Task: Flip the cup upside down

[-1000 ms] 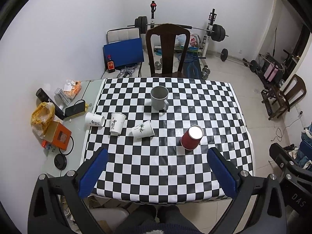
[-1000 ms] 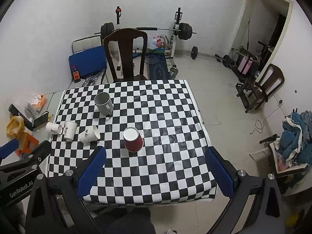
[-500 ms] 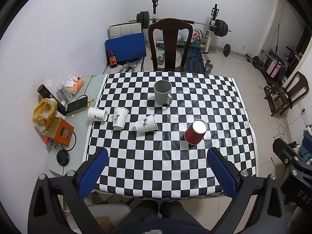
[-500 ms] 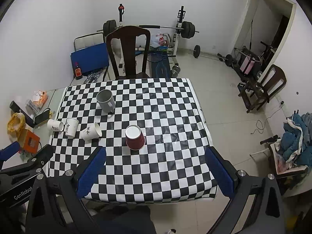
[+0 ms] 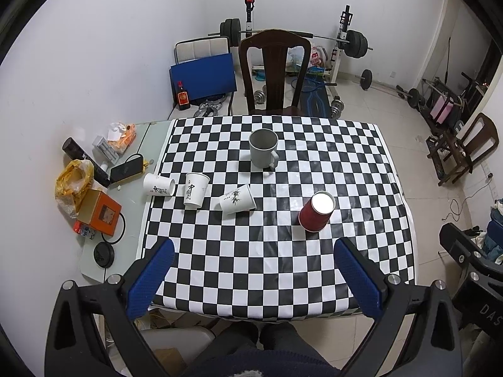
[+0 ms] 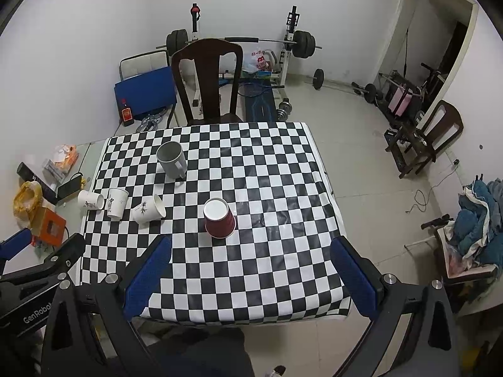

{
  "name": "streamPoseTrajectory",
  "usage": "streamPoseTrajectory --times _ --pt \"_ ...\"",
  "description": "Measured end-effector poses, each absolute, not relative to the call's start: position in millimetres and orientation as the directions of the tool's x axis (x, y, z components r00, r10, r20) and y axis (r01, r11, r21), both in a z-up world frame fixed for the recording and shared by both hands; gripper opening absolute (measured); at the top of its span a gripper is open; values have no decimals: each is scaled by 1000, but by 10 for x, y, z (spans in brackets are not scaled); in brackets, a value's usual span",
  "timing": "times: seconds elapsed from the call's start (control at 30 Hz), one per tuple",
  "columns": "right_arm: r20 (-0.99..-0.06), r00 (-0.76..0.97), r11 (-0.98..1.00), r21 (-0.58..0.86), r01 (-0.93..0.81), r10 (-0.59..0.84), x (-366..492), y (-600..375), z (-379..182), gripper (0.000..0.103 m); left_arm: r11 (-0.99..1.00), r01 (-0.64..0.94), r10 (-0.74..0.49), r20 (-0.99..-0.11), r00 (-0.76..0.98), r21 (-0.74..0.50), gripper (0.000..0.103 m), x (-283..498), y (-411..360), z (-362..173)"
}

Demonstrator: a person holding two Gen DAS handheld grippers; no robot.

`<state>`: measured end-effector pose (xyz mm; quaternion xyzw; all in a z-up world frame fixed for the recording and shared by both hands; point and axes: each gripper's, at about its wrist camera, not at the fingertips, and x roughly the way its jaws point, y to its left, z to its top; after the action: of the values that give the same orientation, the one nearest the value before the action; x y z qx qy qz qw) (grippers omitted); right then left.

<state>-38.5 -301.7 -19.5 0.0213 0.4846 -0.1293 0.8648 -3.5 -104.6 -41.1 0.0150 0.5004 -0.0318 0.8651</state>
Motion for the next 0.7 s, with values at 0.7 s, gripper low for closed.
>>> streamPoseTrajectory --times 0.7 --pt "-845 494 966 -88 245 -202 -391 -3035 -149 102 997 73 -40 -866 499 -4 103 -44 -1065 -395"
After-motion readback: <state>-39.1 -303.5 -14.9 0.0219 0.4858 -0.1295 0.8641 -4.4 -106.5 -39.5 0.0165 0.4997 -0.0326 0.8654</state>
